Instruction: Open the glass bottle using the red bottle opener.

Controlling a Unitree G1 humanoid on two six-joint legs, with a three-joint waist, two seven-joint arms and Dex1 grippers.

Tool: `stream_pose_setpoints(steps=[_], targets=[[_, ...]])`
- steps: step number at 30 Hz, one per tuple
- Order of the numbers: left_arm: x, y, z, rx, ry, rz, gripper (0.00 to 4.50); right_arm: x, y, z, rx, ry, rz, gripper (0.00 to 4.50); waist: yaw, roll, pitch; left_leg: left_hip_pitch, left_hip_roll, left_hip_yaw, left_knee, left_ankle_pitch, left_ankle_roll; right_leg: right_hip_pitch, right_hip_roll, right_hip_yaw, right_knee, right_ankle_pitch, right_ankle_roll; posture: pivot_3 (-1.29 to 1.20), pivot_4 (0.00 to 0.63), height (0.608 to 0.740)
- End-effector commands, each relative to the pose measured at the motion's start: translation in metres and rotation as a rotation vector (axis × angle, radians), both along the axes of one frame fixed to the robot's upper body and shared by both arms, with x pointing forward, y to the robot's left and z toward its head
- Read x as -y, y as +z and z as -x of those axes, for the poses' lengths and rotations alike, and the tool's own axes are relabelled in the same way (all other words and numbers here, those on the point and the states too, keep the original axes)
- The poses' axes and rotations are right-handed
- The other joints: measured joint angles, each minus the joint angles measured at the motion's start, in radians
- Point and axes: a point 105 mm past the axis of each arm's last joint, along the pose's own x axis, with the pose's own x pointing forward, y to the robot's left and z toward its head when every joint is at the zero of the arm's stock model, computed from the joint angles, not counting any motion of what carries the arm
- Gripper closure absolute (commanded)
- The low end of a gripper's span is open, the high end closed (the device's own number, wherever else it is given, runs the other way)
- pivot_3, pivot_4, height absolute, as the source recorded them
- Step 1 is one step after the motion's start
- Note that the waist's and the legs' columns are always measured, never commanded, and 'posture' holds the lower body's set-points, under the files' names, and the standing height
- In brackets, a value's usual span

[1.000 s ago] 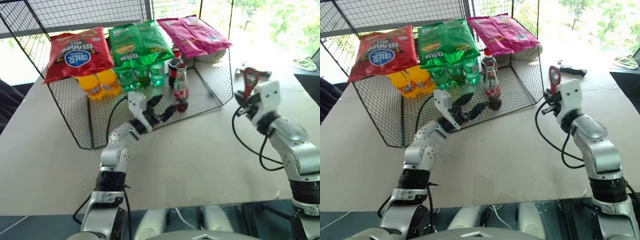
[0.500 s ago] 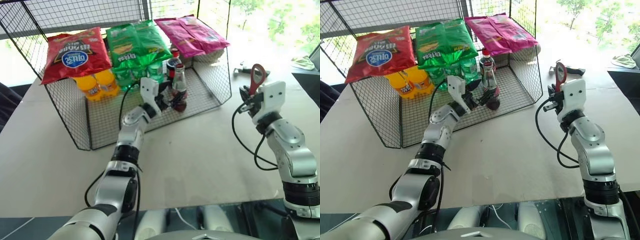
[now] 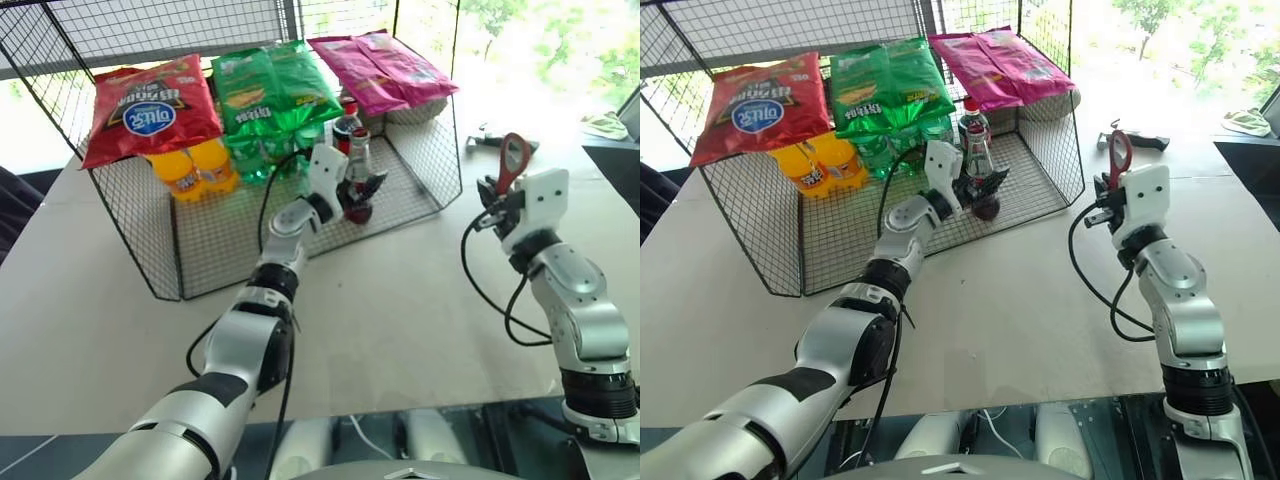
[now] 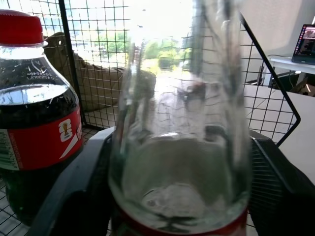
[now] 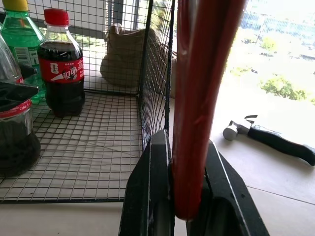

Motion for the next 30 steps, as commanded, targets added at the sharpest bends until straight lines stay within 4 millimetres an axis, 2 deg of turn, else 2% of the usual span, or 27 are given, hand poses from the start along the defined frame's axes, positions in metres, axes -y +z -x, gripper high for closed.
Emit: stream_pose_setpoints(steps=[1,4,7,10,13,15,20,24,30], targets=[[0.002,0.009,0.001,0.05,-0.015,-0.024,1.93,0.001,0.018,0.006,0.082,-0.009,0.001,4.5,0.0,0.0,0.0,0.0,0.0,0.0,0.001,0.0,0.0,0.0,0.0,0.0,0.0,0.0,0.0,0.0,0.15,0.74],[0.001,0.012,0.006,0.072,-0.044,-0.012,1.93,0.001,0.018,0.006,0.084,-0.012,-0.001,4.5,0.0,0.0,0.0,0.0,0.0,0.0,0.002,0.0,0.0,0.0,0.0,0.0,0.001,0.0,0.0,0.0,0.15,0.74],[0.001,0.024,0.019,0.116,-0.112,0.036,1.93,0.003,0.019,0.005,0.088,-0.021,0.002,4.5,-0.001,0.0,0.0,0.0,0.0,0.0,0.002,0.0,0.0,0.0,0.0,0.0,0.002,0.0,0.0,0.0,0.15,0.74],[-0.003,0.043,0.042,0.176,-0.175,0.044,1.93,0.007,0.019,0.005,0.087,-0.031,0.003,4.5,-0.005,0.0,0.0,-0.001,0.001,0.0,0.002,0.0,0.0,-0.001,0.0,0.001,0.002,0.0,0.0,0.0,0.15,0.74],[-0.006,0.049,0.062,0.149,-0.23,0.039,1.93,0.008,0.017,0.005,0.085,-0.033,0.002,4.5,-0.005,0.0,0.0,-0.004,0.001,0.0,0.002,0.0,0.0,-0.005,0.0,0.002,0.003,0.0,0.0,0.0,0.15,0.74],[-0.006,0.046,0.082,0.116,-0.299,0.011,1.93,0.007,0.017,0.004,0.084,-0.031,-0.001,4.5,-0.004,0.0,0.0,-0.005,0.001,0.0,0.003,0.0,0.0,-0.006,0.0,0.002,0.003,0.0,0.0,0.0,0.15,0.74],[-0.009,0.026,0.113,0.031,-0.353,-0.071,1.93,0.004,0.016,0.002,0.085,-0.021,-0.006,4.5,-0.002,0.0,0.0,-0.004,0.001,0.001,0.003,0.0,0.0,-0.005,0.0,0.002,0.004,0.0,0.0,0.0,0.15,0.74],[-0.016,0.014,0.118,-0.025,-0.327,-0.066,1.93,0.003,0.017,0.0,0.088,-0.018,-0.009,4.5,0.002,0.001,0.0,-0.004,0.001,0.001,0.003,0.0,0.0,-0.005,0.0,0.002,0.004,0.0,0.0,0.0,0.15,0.74],[-0.017,-0.004,0.127,-0.053,-0.334,-0.035,1.93,0.002,0.016,0.0,0.089,-0.015,-0.014,4.5,0.001,0.001,0.0,-0.003,0.001,0.001,0.003,0.0,0.0,-0.005,0.0,0.002,0.004,0.0,0.0,0.0,0.15,0.74]])
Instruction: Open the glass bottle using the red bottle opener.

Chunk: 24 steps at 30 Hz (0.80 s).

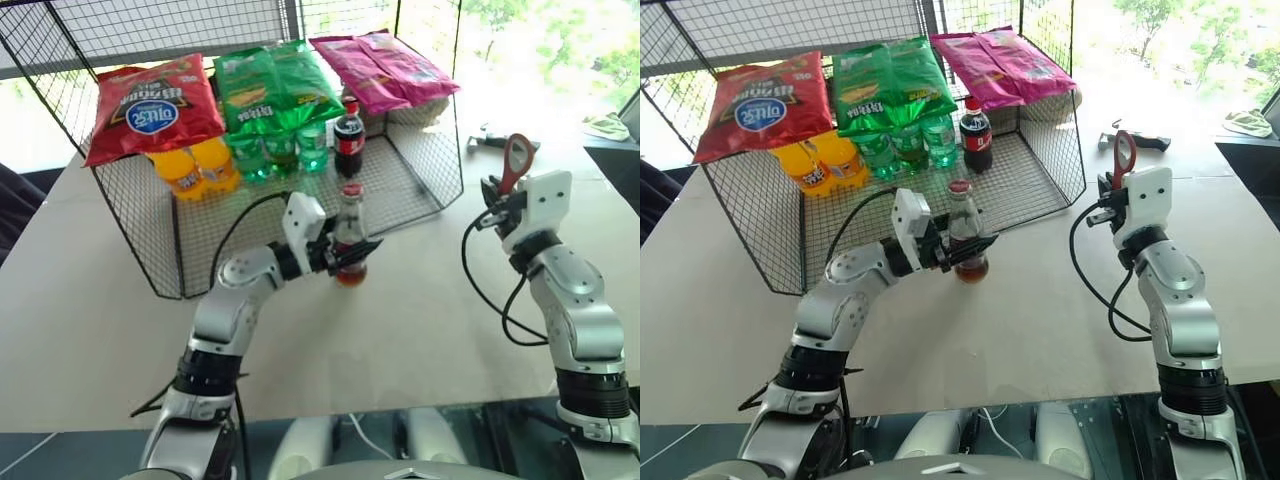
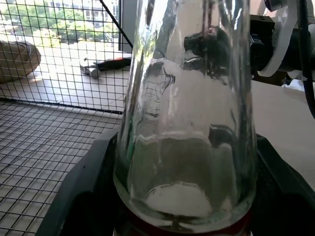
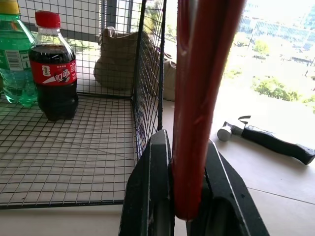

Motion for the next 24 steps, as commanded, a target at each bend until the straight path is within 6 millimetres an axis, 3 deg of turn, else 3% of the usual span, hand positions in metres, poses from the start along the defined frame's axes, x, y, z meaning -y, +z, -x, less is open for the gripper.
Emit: stream_pose_setpoints(steps=[1,8,10,12,13,19,24], targets=[[0.002,0.011,0.012,0.08,-0.042,0.029,1.93,-0.002,0.017,0.002,0.071,0.009,0.004,4.5,0.0,0.0,0.0,0.0,0.0,0.0,0.0,0.0,0.0,0.0,0.0,0.0,0.0,0.0,0.0,0.0,0.15,0.74],[0.001,0.008,0.015,0.14,-0.045,-0.01,1.93,0.0,0.015,0.004,0.071,0.006,0.006,4.5,0.0,0.0,0.0,0.0,0.0,0.0,0.0,0.0,0.0,0.0,0.0,0.0,0.0,0.0,0.0,0.0,0.15,0.74],[0.001,0.009,0.015,0.145,-0.049,-0.01,0.91,0.0,0.014,0.003,0.07,0.007,0.007,4.5,0.0,0.0,0.0,0.0,0.0,0.0,0.0,0.0,0.0,0.0,0.0,0.0,0.0,0.0,0.0,0.0,0.15,0.74],[0.001,0.009,0.016,0.15,-0.051,-0.004,0.19,0.0,0.014,0.003,0.07,0.008,0.007,4.5,0.0,0.0,0.0,0.001,0.0,0.001,0.0,0.0,0.0,0.0,0.0,0.0,0.0,0.0,0.0,0.0,0.15,0.74],[0.001,0.01,0.017,0.152,-0.051,-0.001,0.09,0.0,0.014,0.003,0.07,0.008,0.008,4.5,0.0,0.0,0.0,0.001,0.0,0.001,0.0,0.0,0.0,0.0,0.0,0.0,0.0,0.0,0.0,0.0,0.15,0.74],[-0.003,0.024,0.016,0.15,-0.005,0.094,0.09,0.001,0.011,0.001,0.064,0.014,0.012,4.5,0.0,0.0,0.0,0.001,0.0,0.001,0.0,0.0,0.0,0.0,-0.001,0.0,0.0,0.0,0.0,0.0,0.15,0.74],[-0.001,0.034,0.029,0.177,-0.047,0.128,0.09,0.001,0.009,-0.002,0.057,0.018,0.011,4.5,-0.001,0.0,0.0,0.001,0.0,0.001,0.0,0.0,0.0,0.001,-0.001,0.001,0.0,0.0,0.0,0.0,0.15,0.74]])
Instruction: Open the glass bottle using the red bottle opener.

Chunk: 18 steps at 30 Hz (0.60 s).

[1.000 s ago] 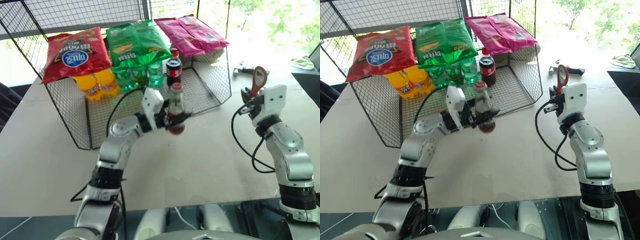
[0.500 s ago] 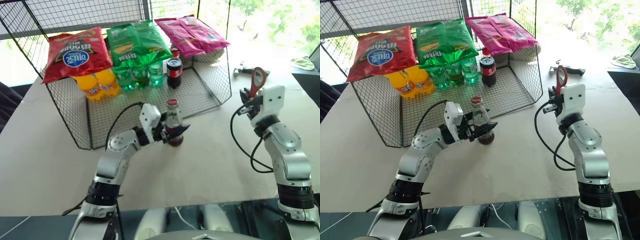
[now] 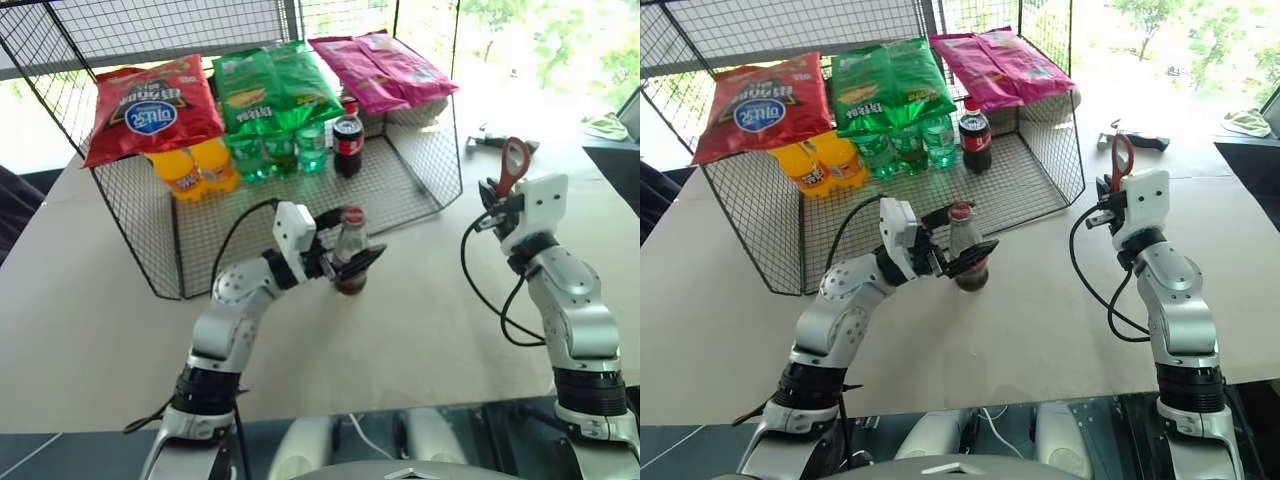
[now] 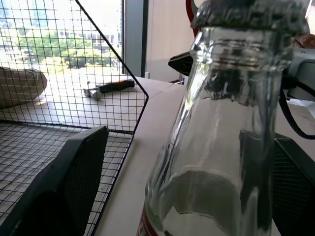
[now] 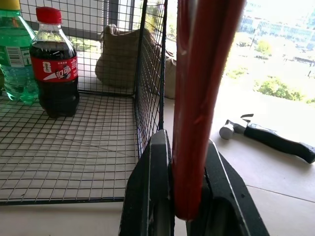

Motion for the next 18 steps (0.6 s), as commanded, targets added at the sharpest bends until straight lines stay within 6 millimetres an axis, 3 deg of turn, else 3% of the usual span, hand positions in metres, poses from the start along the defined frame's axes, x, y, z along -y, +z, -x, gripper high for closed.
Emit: stream_pose_setpoints(steps=[1,12,15,18], targets=[[0.0,0.017,0.013,0.071,-0.034,0.034,0.09,-0.001,0.016,0.001,0.065,0.012,0.006,4.5,0.0,0.0,0.0,0.0,0.0,0.0,0.0,0.0,0.0,0.0,0.0,0.0,0.0,0.0,0.0,0.0,0.15,0.74],[-0.005,0.012,0.011,0.102,-0.007,0.023,0.09,-0.003,0.016,-0.001,0.066,0.027,0.01,4.5,0.001,0.0,0.0,0.003,0.0,0.0,0.0,0.0,0.0,0.004,0.001,0.0,-0.001,0.0,0.0,0.0,0.15,0.74],[-0.006,0.005,0.009,0.091,0.001,-0.003,0.85,-0.005,0.017,-0.001,0.068,0.034,0.014,4.5,0.001,0.0,0.0,0.003,0.0,0.0,0.0,0.0,0.0,0.004,0.001,0.0,-0.001,0.0,0.0,0.0,0.15,0.74],[-0.007,-0.004,0.008,0.081,0.011,-0.042,2.24,-0.008,0.018,0.0,0.073,0.044,0.018,4.5,0.001,0.0,0.0,0.003,0.0,0.0,0.0,0.0,0.0,0.004,0.001,0.0,-0.001,0.0,0.0,0.0,0.15,0.74]])
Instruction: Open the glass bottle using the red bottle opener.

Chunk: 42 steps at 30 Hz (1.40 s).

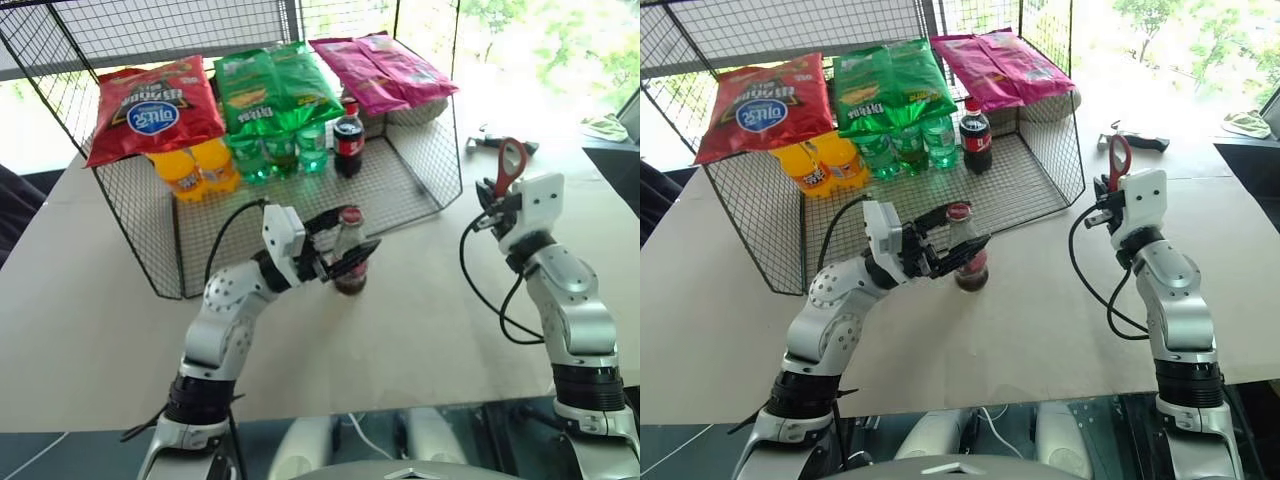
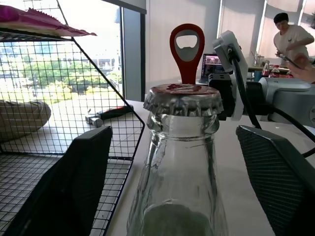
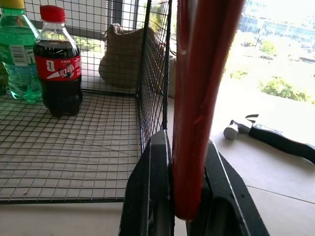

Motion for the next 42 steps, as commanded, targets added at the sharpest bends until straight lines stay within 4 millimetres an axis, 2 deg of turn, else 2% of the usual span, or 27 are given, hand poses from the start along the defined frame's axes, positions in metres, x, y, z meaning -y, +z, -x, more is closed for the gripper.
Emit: stream_pose_setpoints(steps=[1,2,6,11,15,18,21,25,31,37,42], targets=[[0.0,-0.008,0.001,0.015,0.007,-0.051,2.65,-0.007,0.02,0.003,0.076,0.028,0.017,4.5,0.0,0.0,0.0,0.0,0.0,0.0,0.0,0.0,0.0,0.0,0.0,0.0,0.0,0.0,0.0,0.0,0.15,0.74],[0.0,-0.01,0.001,0.014,0.008,-0.059,2.82,-0.009,0.02,0.003,0.078,0.036,0.02,4.5,0.0,0.001,-0.001,0.001,0.0,0.0,0.0,0.0,0.0,0.001,0.0,0.0,0.0,0.0,0.0,0.0,0.15,0.74],[-0.002,-0.013,0.002,0.009,0.017,-0.061,2.82,-0.026,0.025,0.007,0.095,0.098,0.044,4.5,0.0,0.001,-0.001,0.003,0.0,0.0,0.0,0.0,0.0,0.003,0.0,0.0,0.0,0.0,0.0,0.0,0.15,0.74],[-0.002,-0.014,0.001,0.007,0.021,-0.059,2.82,-0.065,0.028,0.02,0.142,0.236,0.163,4.5,0.0,0.001,-0.001,0.003,0.0,0.0,0.0,0.0,0.0,0.002,0.0,0.0,0.0,0.0,0.0,0.0,0.15,0.74],[-0.002,-0.015,0.0,-0.002,0.024,-0.057,2.82,-0.109,0.016,0.034,0.211,0.365,0.384,4.5,0.0,0.0,-0.001,0.004,0.0,0.0,0.0,0.0,0.0,0.003,0.0,0.0,0.0,0.0,0.0,0.0,0.15,0.74],[-0.001,-0.015,-0.001,-0.005,0.022,-0.055,2.82,-0.127,0.009,0.038,0.271,0.398,0.503,4.5,0.0,0.0,-0.002,0.004,0.0,0.0,0.0,0.0,0.0,0.002,0.0,-0.001,0.0,0.0,0.0,0.0,0.15,0.74],[-0.001,-0.015,-0.001,-0.008,0.022,-0.054,2.82,-0.13,0.006,0.036,0.295,0.385,0.555,4.5,0.002,-0.001,-0.002,0.003,0.0,-0.001,0.0,0.0,0.0,0.003,0.0,-0.001,0.0,0.0,0.0,0.0,0.15,0.74],[-0.001,-0.016,-0.002,-0.012,0.021,-0.053,2.82,-0.144,0.004,0.033,0.379,0.393,0.701,4.5,0.0,-0.002,-0.003,0.004,0.0,-0.001,0.0,0.0,0.0,0.003,0.001,-0.001,0.0,0.0,0.0,0.0,0.15,0.74],[0.0,-0.016,-0.002,-0.015,0.02,-0.052,2.82,-0.148,-0.007,0.026,0.358,0.371,0.743,4.5,0.001,-0.002,-0.003,0.004,0.0,-0.001,0.0,0.0,0.0,0.003,0.001,-0.001,0.0,0.0,0.0,0.0,0.15,0.74],[-0.002,-0.015,-0.002,-0.02,0.025,-0.047,2.82,-0.141,-0.015,0.031,0.397,0.351,0.804,4.5,0.001,-0.002,-0.004,0.004,0.0,-0.001,0.0,0.0,0.0,0.003,0.001,-0.001,0.0,0.0,0.0,0.0,0.15,0.74],[-0.001,-0.016,-0.002,-0.025,0.022,-0.046,2.82,-0.141,-0.013,0.036,0.479,0.333,0.838,4.5,0.001,-0.002,-0.005,0.004,0.0,-0.001,0.0,0.0,0.0,0.003,0.001,-0.001,0.0,0.0,0.0,0.0,0.15,0.74]])
